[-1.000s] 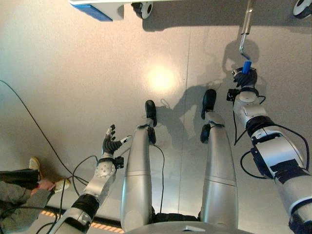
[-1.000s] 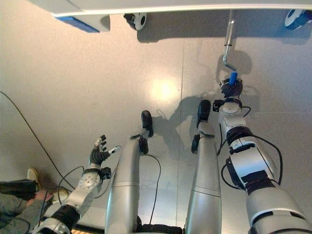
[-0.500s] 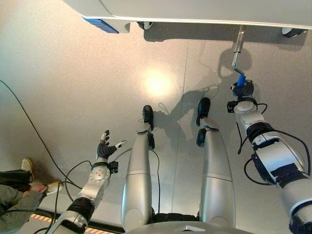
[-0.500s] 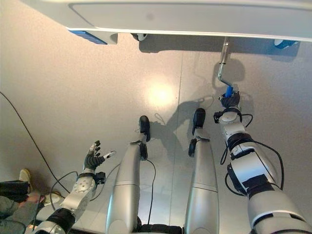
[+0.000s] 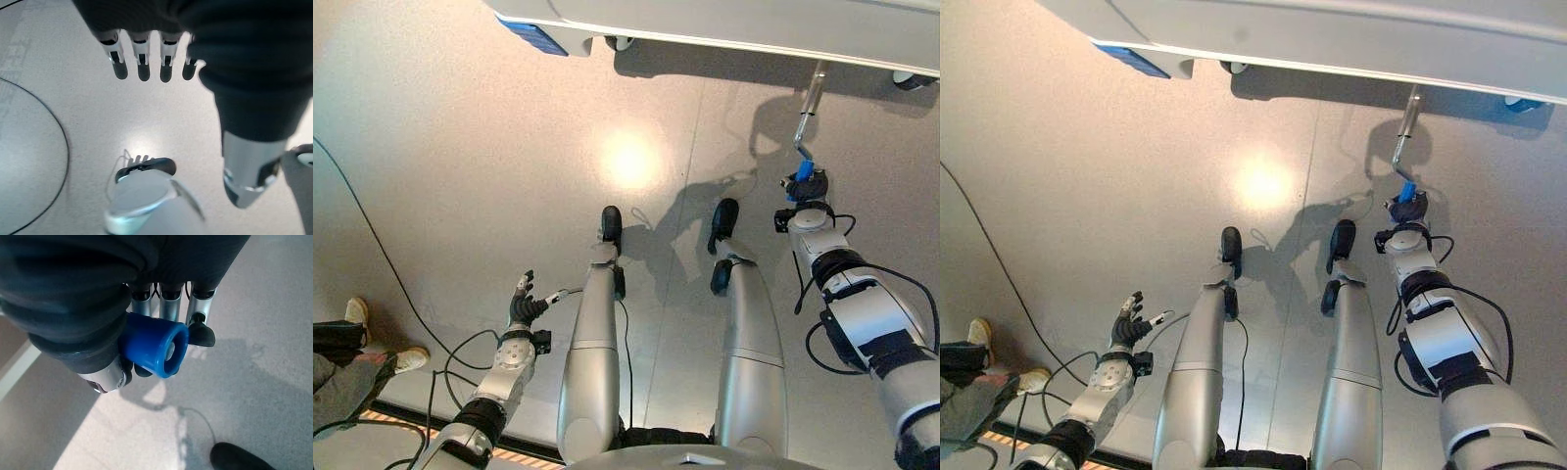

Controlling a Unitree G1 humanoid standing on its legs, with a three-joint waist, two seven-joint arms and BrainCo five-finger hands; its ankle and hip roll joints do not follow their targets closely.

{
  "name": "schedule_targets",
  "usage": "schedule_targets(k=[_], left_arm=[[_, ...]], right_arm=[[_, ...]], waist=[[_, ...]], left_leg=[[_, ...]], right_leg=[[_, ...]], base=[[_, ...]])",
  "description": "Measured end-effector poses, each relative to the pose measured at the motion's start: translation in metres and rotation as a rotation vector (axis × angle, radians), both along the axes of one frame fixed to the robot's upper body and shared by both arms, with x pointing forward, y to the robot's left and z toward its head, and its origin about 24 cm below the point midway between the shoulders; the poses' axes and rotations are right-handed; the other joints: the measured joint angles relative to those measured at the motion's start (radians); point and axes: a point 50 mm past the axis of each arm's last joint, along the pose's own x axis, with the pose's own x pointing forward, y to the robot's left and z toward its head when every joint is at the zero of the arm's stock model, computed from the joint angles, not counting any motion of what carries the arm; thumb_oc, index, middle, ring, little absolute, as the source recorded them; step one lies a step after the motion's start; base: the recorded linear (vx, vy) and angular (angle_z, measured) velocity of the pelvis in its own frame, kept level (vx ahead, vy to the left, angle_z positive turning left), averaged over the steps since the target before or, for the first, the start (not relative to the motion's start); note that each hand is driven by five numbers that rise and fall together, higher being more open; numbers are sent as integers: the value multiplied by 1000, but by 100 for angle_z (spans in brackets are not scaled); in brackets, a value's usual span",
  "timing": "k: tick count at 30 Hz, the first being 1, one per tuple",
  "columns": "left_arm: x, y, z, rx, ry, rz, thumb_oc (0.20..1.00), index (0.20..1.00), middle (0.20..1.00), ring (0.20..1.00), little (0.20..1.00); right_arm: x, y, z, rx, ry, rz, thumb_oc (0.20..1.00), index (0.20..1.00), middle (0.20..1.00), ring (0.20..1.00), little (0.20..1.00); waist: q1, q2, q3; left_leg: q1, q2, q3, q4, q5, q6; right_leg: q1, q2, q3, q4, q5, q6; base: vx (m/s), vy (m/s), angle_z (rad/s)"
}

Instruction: Raise the hospital bed

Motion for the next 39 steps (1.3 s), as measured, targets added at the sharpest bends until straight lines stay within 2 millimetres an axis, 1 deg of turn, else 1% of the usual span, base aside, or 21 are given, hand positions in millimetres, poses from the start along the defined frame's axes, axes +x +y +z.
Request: schedule_targets(k=[5,7,8,10,11,12,13,15,19,21,22,24,27,29,30,32,35,37,38,39], left_arm=[[0,-1,1,-2,-3,-2,1000,1000,1000,1000,1000],[2,-2,3,-6,-14,-8,1000,1000,1000,1000,1000],[2,-3,4,-9,-23,-12,1000,1000,1000,1000,1000],[3,-2,6,-5,-32,-12,1000,1000,1000,1000,1000],[3,-1,6,-1,-29,-14,1000,1000,1000,1000,1000],[3,-1,6,-1,-30,-14,1000,1000,1000,1000,1000],[3,-1,7,-2,-35,-17,1000,1000,1000,1000,1000],[2,-1,9,-2,-44,-22,1000,1000,1000,1000,1000],[1,0,8,0,-39,-23,1000,1000,1000,1000,1000],[1,0,8,-1,-37,-27,1000,1000,1000,1000,1000],[1,0,8,-1,-38,-27,1000,1000,1000,1000,1000],[0,1,7,2,-32,-23,1000,1000,1000,1000,1000],[0,2,6,3,-27,-20,1000,1000,1000,1000,1000],[-1,4,5,4,-24,-13,1000,1000,1000,1000,1000],[-1,4,5,4,-25,-12,1000,1000,1000,1000,1000],[-1,4,5,4,-24,-9,1000,1000,1000,1000,1000],[-1,4,5,1,-25,-8,1000,1000,1000,1000,1000],[-1,4,5,1,-23,-5,1000,1000,1000,1000,1000],[-1,4,5,1,-25,-4,1000,1000,1000,1000,1000],[0,6,6,-6,-30,14,1000,1000,1000,1000,1000]], right_arm=[[4,0,9,-1,-14,-7,200,200,200,200,200],[2,-3,8,-4,-9,-19,200,200,200,200,200],[0,-6,4,-9,10,-33,200,200,200,200,200],[0,-7,6,-11,9,-37,200,200,200,200,200],[1,-7,8,-15,7,-36,200,200,200,200,200],[1,-7,7,-15,14,-36,200,200,200,200,200],[0,-7,4,-12,32,-37,200,200,200,200,200],[1,-7,3,-8,42,-37,200,200,200,200,200],[1,-6,4,-6,46,-31,200,200,200,200,200],[3,-2,6,-22,46,-6,200,200,200,200,200],[6,3,10,-50,40,28,200,200,200,200,200],[9,12,12,-45,21,55,200,200,200,200,200],[10,15,15,-52,7,76,200,200,200,200,200],[11,21,17,-75,-2,110,200,200,200,200,200],[11,23,17,-77,-13,127,200,200,200,200,200],[8,34,20,-79,-64,198,200,200,200,200,200],[7,44,24,-72,-100,248,200,200,200,200,200],[2,51,26,-68,-144,303,200,200,200,200,200],[2,52,26,-66,-149,308,200,200,200,200,200],[-2,55,30,-55,-184,341,200,200,200,200,200]], waist=[[4,0,0],[11,0,0],[19,1,-1],[25,1,0],[28,2,1],[30,2,1],[42,2,1],[57,2,0],[62,3,0],[64,3,0],[64,3,0],[61,3,-1],[51,3,0],[46,3,-1],[44,3,-1],[35,3,-1],[20,3,0],[18,3,0],[17,2,0],[19,2,0]], left_leg=[[-34,-2,-6,4,0,0],[-42,-4,-10,11,0,0],[-46,-7,-11,27,-2,-11],[-60,-8,-13,35,-3,-7],[-72,-13,-15,53,-12,-6],[-73,-17,-16,56,-12,-6],[-70,-22,-17,64,-12,-6],[-75,-27,-22,71,-12,-7],[-92,-37,-42,78,-12,-6],[-103,-43,-48,86,-12,-5],[-110,-52,-51,91,-11,-5],[-119,-57,-60,100,-13,-3],[-125,-63,-63,106,-11,0],[-125,-63,-63,107,-11,0],[-124,-63,-63,107,-11,1],[-123,-62,-62,106,-10,1],[-121,-61,-60,105,-10,1],[-117,-56,-56,104,-10,2],[-115,-55,-53,104,-9,0],[-110,-50,-45,93,-9,5]], right_leg=[[-31,-1,-3,3,-1,0],[-35,-3,-6,11,-7,1],[-39,-9,-5,36,-16,-6],[-51,-11,-8,46,-20,-6],[-62,-21,-9,73,-43,1],[-64,-25,-9,81,-48,1],[-65,-33,-10,96,-61,-3],[-68,-38,-10,107,-67,-4],[-70,-40,-18,111,-71,0],[-73,-46,-23,122,-75,3],[-77,-54,-24,128,-81,6],[-78,-57,-27,129,-83,8],[-78,-61,-27,131,-82,11],[-78,-62,-27,131,-82,11],[-78,-62,-27,131,-82,11],[-78,-61,-27,131,-82,11],[-77,-59,-25,127,-79,11],[-74,-50,-20,118,-72,12],[-74,-50,-17,117,-66,11],[-73,-43,-12,99,-52,12]], base=[[23,7,1],[85,32,7],[42,21,11],[79,15,12],[52,44,14],[57,57,20],[41,41,15],[45,14,11],[49,27,11],[44,21,14],[41,38,14],[37,39,10],[21,29,5],[17,36,-1],[10,35,-1],[7,38,-1],[-4,40,-3],[-79,49,-10],[-91,37,-12],[-49,18,-17]])
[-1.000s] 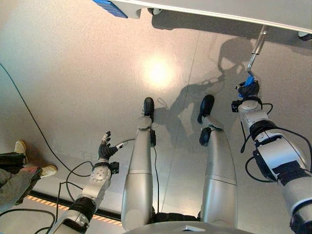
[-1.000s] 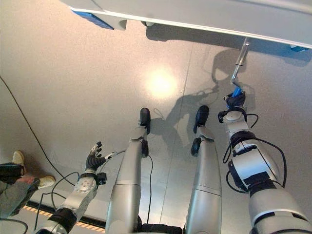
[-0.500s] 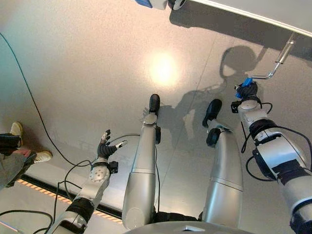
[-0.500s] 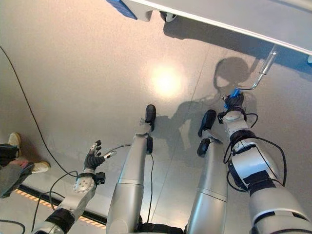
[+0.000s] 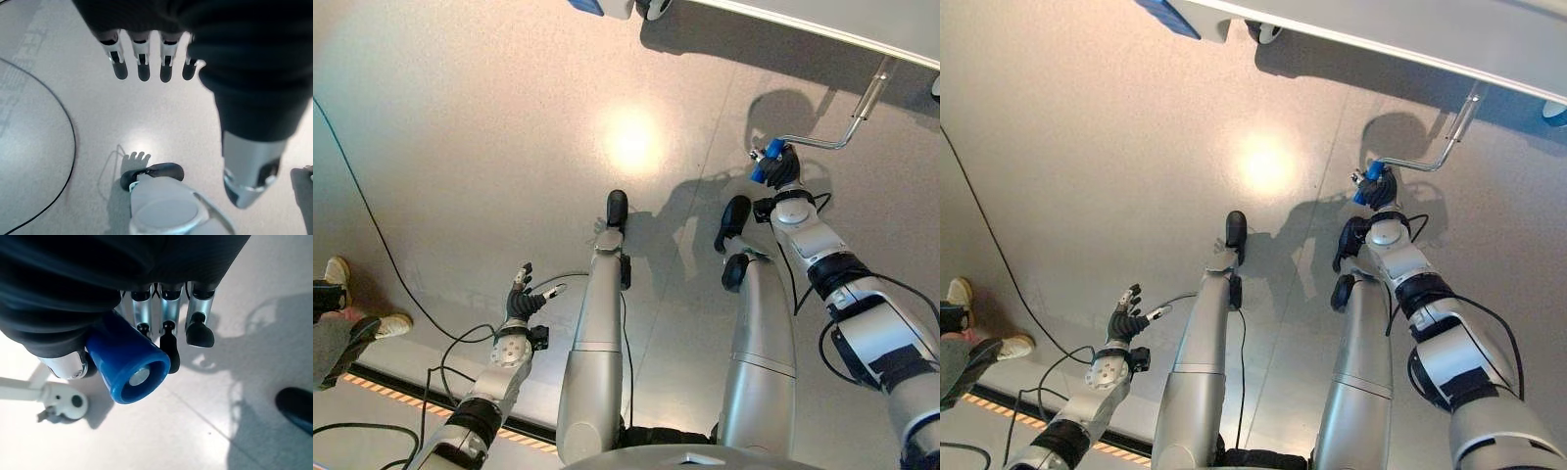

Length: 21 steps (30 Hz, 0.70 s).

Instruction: Raise the hospital bed

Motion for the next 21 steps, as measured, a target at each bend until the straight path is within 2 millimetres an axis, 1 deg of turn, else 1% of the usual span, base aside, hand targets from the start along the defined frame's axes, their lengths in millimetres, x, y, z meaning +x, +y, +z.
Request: schedule_targets(k=[1,4,6,7,8,9,11,12,13,14,16,17,19,21], left_arm=[[-1,2,-2,1,9,11,1000,1000,1000,1000,1000],[-3,5,-5,14,28,19,1000,1000,1000,1000,1000],[-4,4,-7,33,36,10,1000,1000,1000,1000,1000],[-5,3,-9,28,47,14,1000,1000,1000,1000,1000],[-7,4,-12,25,59,22,1000,1000,1000,1000,1000],[-11,4,-19,21,93,24,1000,1000,1000,1000,1000],[-13,2,-23,6,109,27,1000,1000,1000,1000,1000],[-14,1,-24,-1,112,29,1000,1000,1000,1000,1000],[-13,0,-24,-11,111,28,1000,1000,1000,1000,1000],[-13,0,-24,-11,113,21,1000,1000,1000,1000,1000],[-15,0,-27,-7,127,12,1000,1000,1000,1000,1000],[-19,1,-32,8,160,0,1000,1000,1000,1000,1000],[-21,2,-36,11,182,0,1000,1000,1000,1000,1000],[-23,4,-38,2,198,12,1000,1000,1000,1000,1000]], right_arm=[[-4,4,2,11,-29,38,200,200,200,200,200],[-5,11,-2,44,-28,67,200,200,200,200,200],[-8,10,-6,78,-27,80,200,200,200,200,200],[-12,8,-6,111,-37,91,200,200,200,200,200],[-15,9,-7,137,-48,107,200,200,200,200,200],[-22,12,-11,194,-64,135,200,200,200,200,200],[-27,14,-18,239,-59,154,200,200,200,200,200],[-29,13,-20,249,-54,158,200,200,200,200,200],[-33,13,-26,294,-39,165,200,200,200,200,200],[-36,12,-31,324,-29,164,200,200,200,200,200],[-38,12,-35,356,-15,169,200,200,200,200,200],[-39,15,-41,394,-1,173,200,200,200,200,200],[-41,15,-45,409,11,172,200,200,200,200,200],[-47,9,-53,441,30,153,200,200,200,200,200]], waist=[[0,0,0],[-5,-1,0],[-2,-1,1],[-18,-5,4],[-10,-5,4],[-22,-6,5],[-24,-6,5],[-28,-7,5],[-30,-7,5],[-31,-7,5],[-44,-9,6],[-50,-11,7],[-51,-11,8],[-51,-13,9]], left_leg=[[9,9,11,-13,3,3],[49,16,26,-33,5,6],[89,18,36,-62,12,11],[114,19,40,-73,15,11],[127,22,43,-86,17,13],[168,28,55,-115,20,16],[218,31,70,-149,24,20],[246,35,80,-166,28,15],[294,38,93,-204,42,15],[324,38,92,-227,46,15],[355,40,97,-249,50,14],[388,41,104,-267,50,14],[417,43,109,-280,50,14],[470,45,119,-306,51,15]], right_leg=[[8,7,4,-21,8,2],[44,12,12,-43,15,5],[76,14,16,-66,19,5],[97,24,21,-84,28,9],[110,26,22,-97,30,9],[150,33,26,-135,43,13],[193,38,31,-170,60,23],[218,42,35,-185,67,23],[257,43,38,-213,73,22],[281,46,38,-227,75,19],[305,49,41,-240,77,20],[332,49,43,-249,77,20],[356,50,44,-260,77,20],[401,52,48,-275,77,21]], base=[[-44,7,-20],[-40,-7,-12],[-51,-14,-3],[-72,-33,-6],[-56,-44,-14],[-58,-64,-18],[-61,-72,-21],[-55,-53,-17],[-54,-51,-12],[-38,-36,-4],[-30,-53,-4],[-22,-53,-6],[-28,-65,-8],[-24,-64,-8]])
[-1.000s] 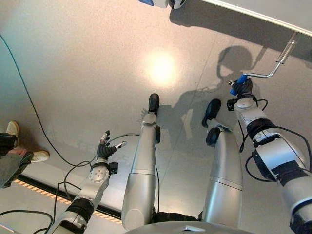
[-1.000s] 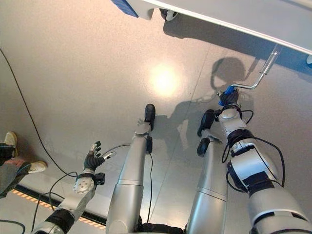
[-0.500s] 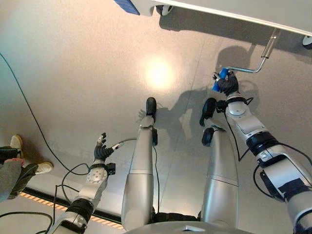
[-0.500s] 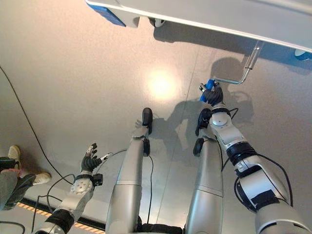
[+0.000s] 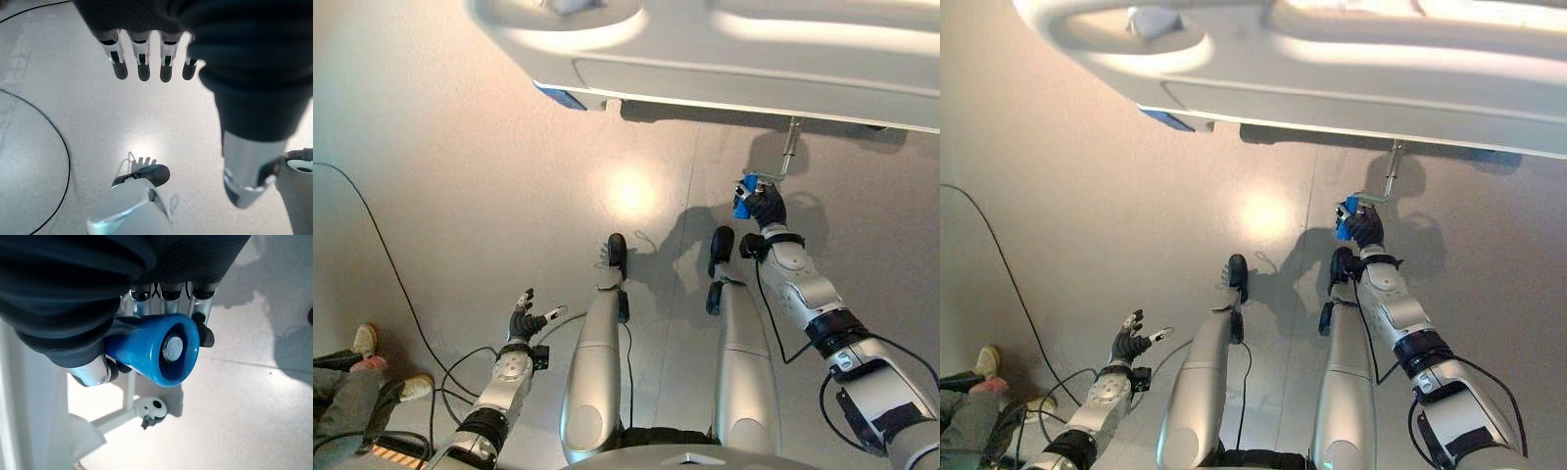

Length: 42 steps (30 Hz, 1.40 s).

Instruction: Raise the hospital bed

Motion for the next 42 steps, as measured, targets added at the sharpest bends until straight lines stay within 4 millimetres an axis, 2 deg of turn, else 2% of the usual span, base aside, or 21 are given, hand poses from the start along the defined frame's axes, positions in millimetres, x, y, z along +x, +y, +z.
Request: schedule_targets(k=[12,23,25,34,42], left_arm=[[-11,3,-8,12,49,-19,1000,1000,1000,1000,1000],[-13,5,-9,10,50,-8,1000,1000,1000,1000,1000],[-14,6,-9,7,50,3,1000,1000,1000,1000,1000],[-14,2,-8,-7,34,-3,1000,1000,1000,1000,1000],[-8,-1,2,-14,-28,5,1000,1000,1000,1000,1000]], right_arm=[[-13,-17,-20,148,60,-56,200,200,200,200,200],[-23,-25,-26,207,58,-95,200,200,200,200,200],[-27,-33,-27,191,52,-129,200,200,200,200,200],[-29,-34,-20,13,14,-166,200,200,200,200,200],[-33,-39,-10,-308,-53,-211,200,200,200,200,200]], waist=[[-1,-6,4],[0,-14,8],[-1,-15,9],[-3,-24,14],[-23,-45,15]], left_leg=[[133,7,30,-76,11,4],[155,7,44,-89,11,4],[160,9,53,-90,11,5],[161,18,81,-109,8,11],[129,22,95,-122,10,7]], right_leg=[[111,12,18,-60,10,7],[123,15,32,-69,13,10],[123,18,40,-70,15,10],[111,33,68,-103,31,13],[63,39,82,-101,31,13]], base=[[-13,-40,-5],[-3,-22,-2],[-10,-22,-10],[-3,-29,-11],[-1,-36,-5]])
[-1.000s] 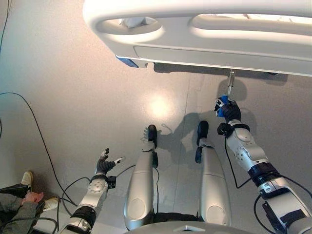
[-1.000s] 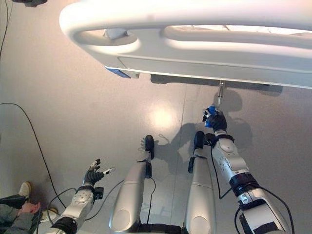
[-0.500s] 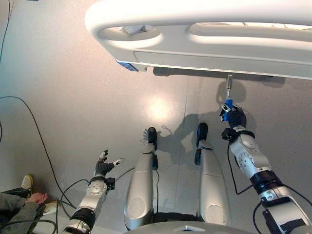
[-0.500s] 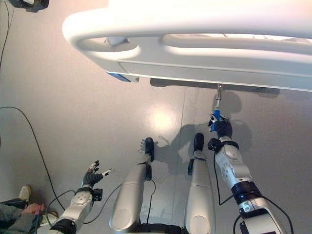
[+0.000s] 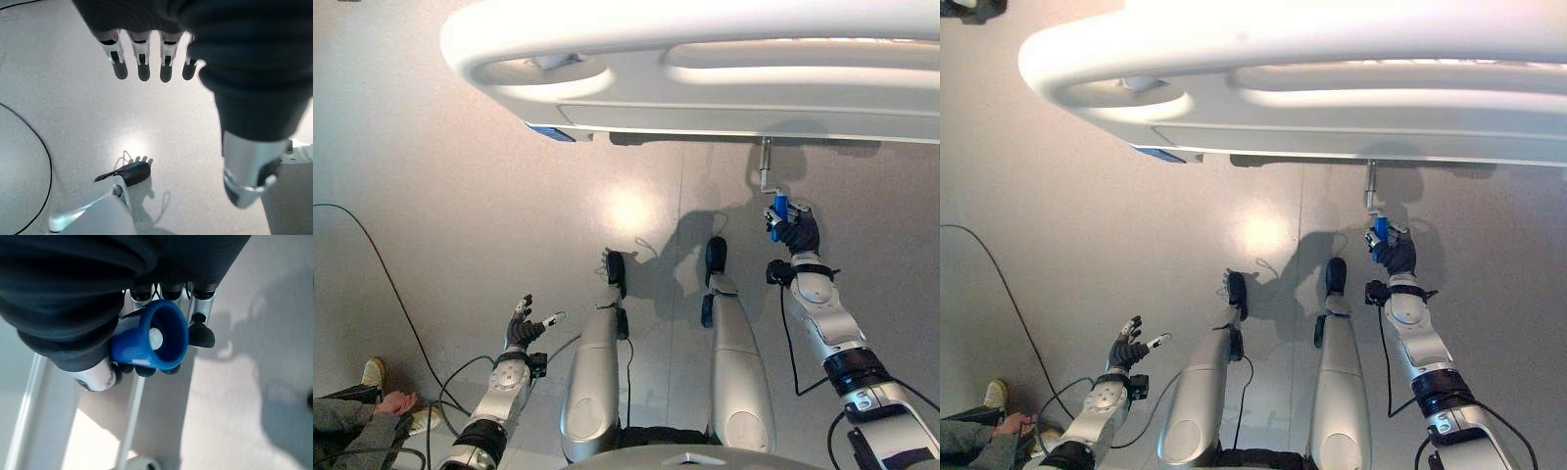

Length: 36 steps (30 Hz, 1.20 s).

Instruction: Raise the hospital bed

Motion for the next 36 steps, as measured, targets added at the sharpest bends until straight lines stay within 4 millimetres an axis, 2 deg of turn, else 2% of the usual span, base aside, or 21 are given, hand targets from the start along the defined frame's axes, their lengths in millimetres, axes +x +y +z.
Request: schedule_targets(k=[4,11,15,19,21,30,34,36], left_arm=[[3,0,4,5,-25,13,1000,1000,1000,1000,1000],[5,-1,9,12,-61,24,1000,1000,1000,1000,1000],[2,1,8,19,-54,30,1000,1000,1000,1000,1000],[1,-1,7,20,-49,20,1000,1000,1000,1000,1000],[2,-3,8,22,-60,11,1000,1000,1000,1000,1000],[2,-5,8,11,-62,18,1000,1000,1000,1000,1000],[3,-8,9,21,-69,-2,1000,1000,1000,1000,1000],[5,-12,12,18,-86,-20,1000,1000,1000,1000,1000]], right_arm=[[-1,-8,7,-168,-24,-42,200,200,200,200,200],[6,-13,20,-255,-74,-122,200,200,200,200,200],[22,-23,33,-309,-70,-179,200,200,200,200,200],[33,-30,43,-359,-61,-200,200,200,200,200,200],[43,-39,54,-440,-39,-215,200,200,200,200,200],[68,-43,74,-535,11,-254,200,200,200,200,200],[78,-44,90,-593,28,-279,200,200,200,200,200],[80,-49,96,-592,42,-305,200,200,200,200,200]], waist=[[-3,-2,0],[-9,-13,-3],[-24,-31,-4],[-31,-32,-4],[-30,-32,-4],[-28,-31,-4],[-16,-28,-6],[4,-27,-6]], left_leg=[[-27,0,1,8,0,0],[-103,0,-13,54,-3,4],[-157,1,-14,69,1,9],[-193,0,-13,72,4,11],[-217,1,-14,79,4,11],[-293,-7,-18,121,4,10],[-343,-10,-19,148,2,7],[-369,-10,-19,162,2,6]], right_leg=[[-31,1,4,13,-1,-2],[-103,2,8,62,-13,-2],[-165,3,13,79,-13,-2],[-205,5,16,93,-8,-8],[-228,6,17,98,-8,-10],[-306,-2,22,146,-15,-14],[-358,-6,24,174,-15,-15],[-387,-7,26,188,-16,-18]], base=[[11,-31,0],[7,-39,4],[2,-17,0],[6,-17,-1],[6,-17,0],[10,-2,2],[11,-1,3],[6,6,2]])
